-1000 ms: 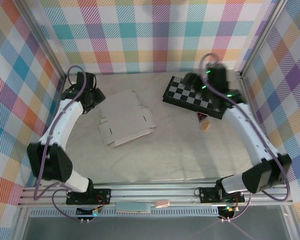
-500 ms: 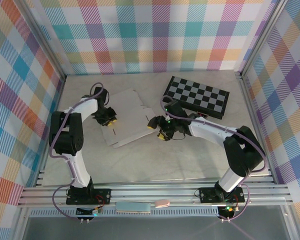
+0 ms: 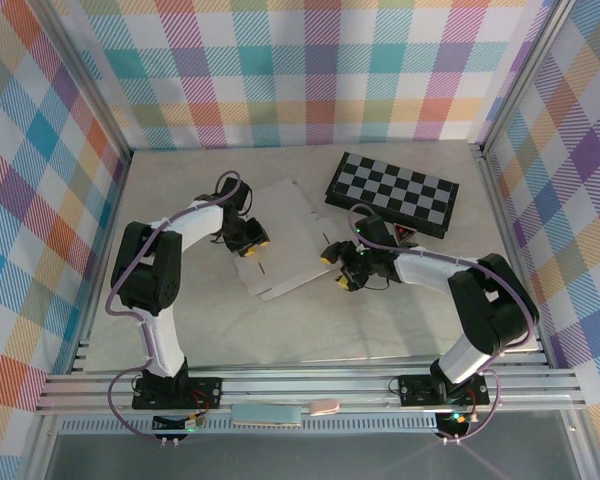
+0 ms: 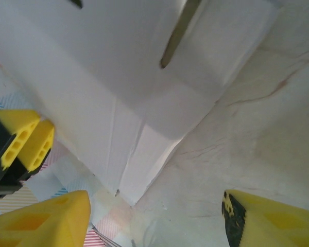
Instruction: Fold the paper box
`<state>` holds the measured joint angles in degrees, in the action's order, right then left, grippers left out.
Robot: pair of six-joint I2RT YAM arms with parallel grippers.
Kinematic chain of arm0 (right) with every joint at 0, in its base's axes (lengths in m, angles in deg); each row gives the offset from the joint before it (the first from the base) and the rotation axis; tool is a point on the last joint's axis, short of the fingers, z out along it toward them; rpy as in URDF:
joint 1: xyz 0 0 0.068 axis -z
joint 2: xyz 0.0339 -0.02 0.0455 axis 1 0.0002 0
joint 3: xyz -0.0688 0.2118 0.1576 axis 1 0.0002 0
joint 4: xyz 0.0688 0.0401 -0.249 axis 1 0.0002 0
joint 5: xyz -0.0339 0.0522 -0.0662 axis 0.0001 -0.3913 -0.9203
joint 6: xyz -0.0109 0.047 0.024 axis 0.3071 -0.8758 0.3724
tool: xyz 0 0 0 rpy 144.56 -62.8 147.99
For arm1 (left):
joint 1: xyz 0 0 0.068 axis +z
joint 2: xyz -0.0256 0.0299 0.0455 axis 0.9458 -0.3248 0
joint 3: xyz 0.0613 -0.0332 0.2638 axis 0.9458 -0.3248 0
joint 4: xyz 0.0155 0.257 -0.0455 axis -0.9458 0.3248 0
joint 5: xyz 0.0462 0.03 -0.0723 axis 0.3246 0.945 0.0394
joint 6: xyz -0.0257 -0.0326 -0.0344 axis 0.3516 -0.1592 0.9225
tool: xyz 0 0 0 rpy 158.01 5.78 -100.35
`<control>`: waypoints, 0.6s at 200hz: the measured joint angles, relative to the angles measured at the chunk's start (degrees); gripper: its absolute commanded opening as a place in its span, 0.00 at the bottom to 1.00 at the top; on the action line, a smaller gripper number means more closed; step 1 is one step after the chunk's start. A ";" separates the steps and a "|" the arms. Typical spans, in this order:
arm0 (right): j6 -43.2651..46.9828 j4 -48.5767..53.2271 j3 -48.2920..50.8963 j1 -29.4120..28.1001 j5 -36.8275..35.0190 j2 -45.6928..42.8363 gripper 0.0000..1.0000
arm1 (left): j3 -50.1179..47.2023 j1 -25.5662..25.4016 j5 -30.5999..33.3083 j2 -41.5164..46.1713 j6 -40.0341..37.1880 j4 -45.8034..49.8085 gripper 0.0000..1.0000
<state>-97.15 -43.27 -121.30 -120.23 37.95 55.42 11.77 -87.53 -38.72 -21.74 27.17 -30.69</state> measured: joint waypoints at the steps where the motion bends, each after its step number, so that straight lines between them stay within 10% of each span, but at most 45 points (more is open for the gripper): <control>1: 0.00 -0.09 0.07 0.00 0.00 0.00 0.67 | 0.02 0.02 0.02 0.13 0.11 0.07 0.44; 120: -3.19 -13.70 2.23 -0.20 0.83 3.37 0.57 | -5.49 9.99 -5.99 4.79 -0.72 -1.60 0.39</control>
<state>-100.34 -56.98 -119.07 -120.42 38.78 58.79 6.28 -77.55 -44.71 -16.95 26.45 -32.28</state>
